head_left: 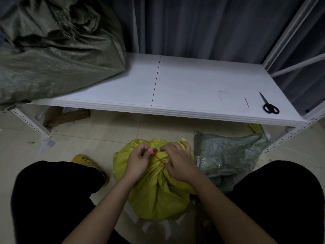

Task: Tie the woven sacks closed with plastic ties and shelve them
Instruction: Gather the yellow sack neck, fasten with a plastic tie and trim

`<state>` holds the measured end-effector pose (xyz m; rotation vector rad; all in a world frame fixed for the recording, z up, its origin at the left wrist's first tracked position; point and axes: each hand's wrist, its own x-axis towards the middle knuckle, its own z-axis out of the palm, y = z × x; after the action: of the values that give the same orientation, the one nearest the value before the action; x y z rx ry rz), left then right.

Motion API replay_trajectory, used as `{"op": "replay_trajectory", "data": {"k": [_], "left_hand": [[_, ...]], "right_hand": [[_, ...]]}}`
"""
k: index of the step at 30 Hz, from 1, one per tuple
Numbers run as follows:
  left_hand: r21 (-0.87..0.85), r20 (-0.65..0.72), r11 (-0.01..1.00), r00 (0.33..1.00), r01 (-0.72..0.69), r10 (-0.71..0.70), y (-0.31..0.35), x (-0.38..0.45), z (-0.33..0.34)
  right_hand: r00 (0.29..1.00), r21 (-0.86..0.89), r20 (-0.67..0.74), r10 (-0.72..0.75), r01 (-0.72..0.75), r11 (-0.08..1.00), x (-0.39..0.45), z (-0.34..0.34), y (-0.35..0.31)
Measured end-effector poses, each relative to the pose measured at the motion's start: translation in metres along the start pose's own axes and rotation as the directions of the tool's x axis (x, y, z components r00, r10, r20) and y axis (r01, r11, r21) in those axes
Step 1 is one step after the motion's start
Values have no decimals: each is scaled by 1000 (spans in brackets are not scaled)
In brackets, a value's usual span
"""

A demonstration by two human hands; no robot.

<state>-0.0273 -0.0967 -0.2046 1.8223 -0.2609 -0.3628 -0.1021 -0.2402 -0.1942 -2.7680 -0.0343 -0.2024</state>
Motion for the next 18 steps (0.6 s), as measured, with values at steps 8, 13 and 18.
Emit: {"op": "replay_trajectory", "data": {"k": [8,13,18], "left_hand": [[293,-64,909,943,-296,327,-5,-13,3],[298,-78,910,943,-287,323,-3,-10,4],[164,-24,965,977,-205,212,0,-12,5]], "right_hand": [[983,-29,-181,-30,25,999,2,-6,1],[908,272,-361,212,-115,955,-21,2,-33],[922,563,-145,359,-221,796,-21,17,-41]]}}
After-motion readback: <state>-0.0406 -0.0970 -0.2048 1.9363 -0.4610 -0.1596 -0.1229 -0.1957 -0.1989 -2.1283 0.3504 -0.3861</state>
